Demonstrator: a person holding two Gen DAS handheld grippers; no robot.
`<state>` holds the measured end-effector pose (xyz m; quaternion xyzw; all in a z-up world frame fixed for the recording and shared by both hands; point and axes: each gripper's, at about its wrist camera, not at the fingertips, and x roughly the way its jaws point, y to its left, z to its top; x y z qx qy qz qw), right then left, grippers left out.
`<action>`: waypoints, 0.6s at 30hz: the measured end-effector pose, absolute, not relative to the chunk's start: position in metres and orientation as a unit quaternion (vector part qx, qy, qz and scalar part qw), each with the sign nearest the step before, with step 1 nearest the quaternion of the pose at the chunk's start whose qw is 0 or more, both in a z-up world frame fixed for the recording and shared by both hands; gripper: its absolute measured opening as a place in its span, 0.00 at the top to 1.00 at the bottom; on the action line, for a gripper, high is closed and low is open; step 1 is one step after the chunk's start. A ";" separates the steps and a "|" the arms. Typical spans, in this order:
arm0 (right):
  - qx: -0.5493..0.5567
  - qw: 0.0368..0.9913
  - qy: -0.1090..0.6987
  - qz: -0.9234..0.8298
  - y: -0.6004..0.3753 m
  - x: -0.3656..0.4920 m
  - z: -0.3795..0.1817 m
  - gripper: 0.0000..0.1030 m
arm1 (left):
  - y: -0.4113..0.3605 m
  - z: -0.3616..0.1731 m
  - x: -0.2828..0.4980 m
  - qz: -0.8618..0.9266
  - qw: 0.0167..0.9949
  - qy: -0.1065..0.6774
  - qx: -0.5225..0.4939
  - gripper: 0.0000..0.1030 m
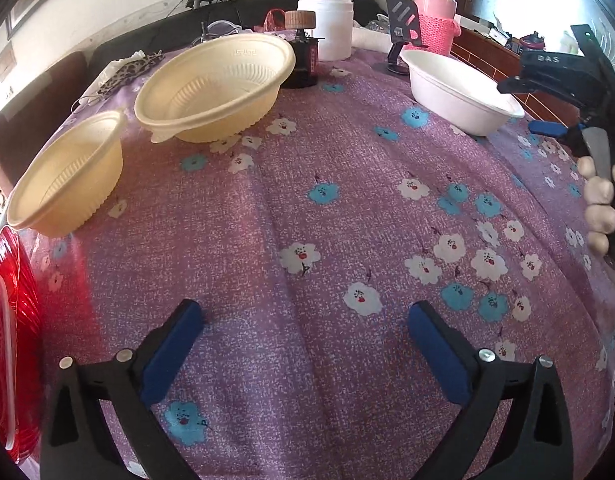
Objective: Organize plates and bowls
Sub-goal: 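Close the right gripper on the white bowl's rim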
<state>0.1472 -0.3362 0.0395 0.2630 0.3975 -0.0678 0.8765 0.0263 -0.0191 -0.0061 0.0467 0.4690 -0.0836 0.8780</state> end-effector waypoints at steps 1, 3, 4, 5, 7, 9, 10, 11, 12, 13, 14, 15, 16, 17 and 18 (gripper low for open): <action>0.270 0.874 0.398 -0.065 -0.334 0.149 0.037 0.31 | -0.019 -0.006 0.026 -0.084 0.878 0.469 0.047 0.00; 0.289 0.868 0.398 -0.059 -0.330 0.152 0.029 0.31 | -0.020 -0.006 0.026 -0.083 0.878 0.469 0.047 0.00; 0.303 0.865 0.398 -0.053 -0.328 0.153 0.023 0.31 | -0.020 -0.006 0.026 -0.083 0.878 0.469 0.046 0.00; 0.310 0.863 0.397 -0.048 -0.326 0.154 0.020 0.31 | -0.020 -0.006 0.026 -0.083 0.878 0.469 0.046 0.00; 0.314 0.860 0.400 -0.040 -0.321 0.159 0.012 0.31 | -0.020 -0.006 0.026 -0.083 0.878 0.469 0.046 0.00; 0.293 0.867 0.402 -0.031 -0.315 0.163 0.014 0.31 | -0.020 -0.007 0.027 -0.082 0.878 0.468 0.046 0.00; 0.289 0.869 0.402 -0.022 -0.314 0.165 0.015 0.31 | -0.020 -0.007 0.027 -0.082 0.879 0.468 0.046 0.00; 0.291 0.869 0.400 -0.011 -0.313 0.166 0.015 0.31 | -0.020 -0.007 0.027 -0.081 0.879 0.468 0.045 0.00; 0.292 0.868 0.401 -0.005 -0.313 0.167 0.014 0.31 | -0.021 -0.007 0.027 -0.081 0.879 0.468 0.045 0.00; 0.288 0.868 0.405 0.002 -0.311 0.170 0.012 0.31 | -0.021 -0.007 0.027 -0.080 0.879 0.468 0.045 0.00; 0.279 0.871 0.404 0.002 -0.308 0.170 0.012 0.30 | -0.021 -0.007 0.027 -0.079 0.879 0.468 0.045 0.00; 0.266 0.875 0.404 0.000 -0.305 0.171 0.013 0.30 | -0.022 -0.007 0.028 -0.079 0.879 0.468 0.045 0.00; 0.256 0.878 0.404 -0.001 -0.302 0.172 0.013 0.30 | -0.022 -0.007 0.028 -0.078 0.879 0.468 0.045 0.00; 0.246 0.882 0.403 -0.004 -0.298 0.172 0.013 0.31 | -0.022 -0.007 0.028 -0.078 0.879 0.468 0.045 0.00; 0.237 0.884 0.403 -0.007 -0.295 0.172 0.013 0.38 | -0.022 -0.007 0.028 -0.077 0.879 0.468 0.045 0.00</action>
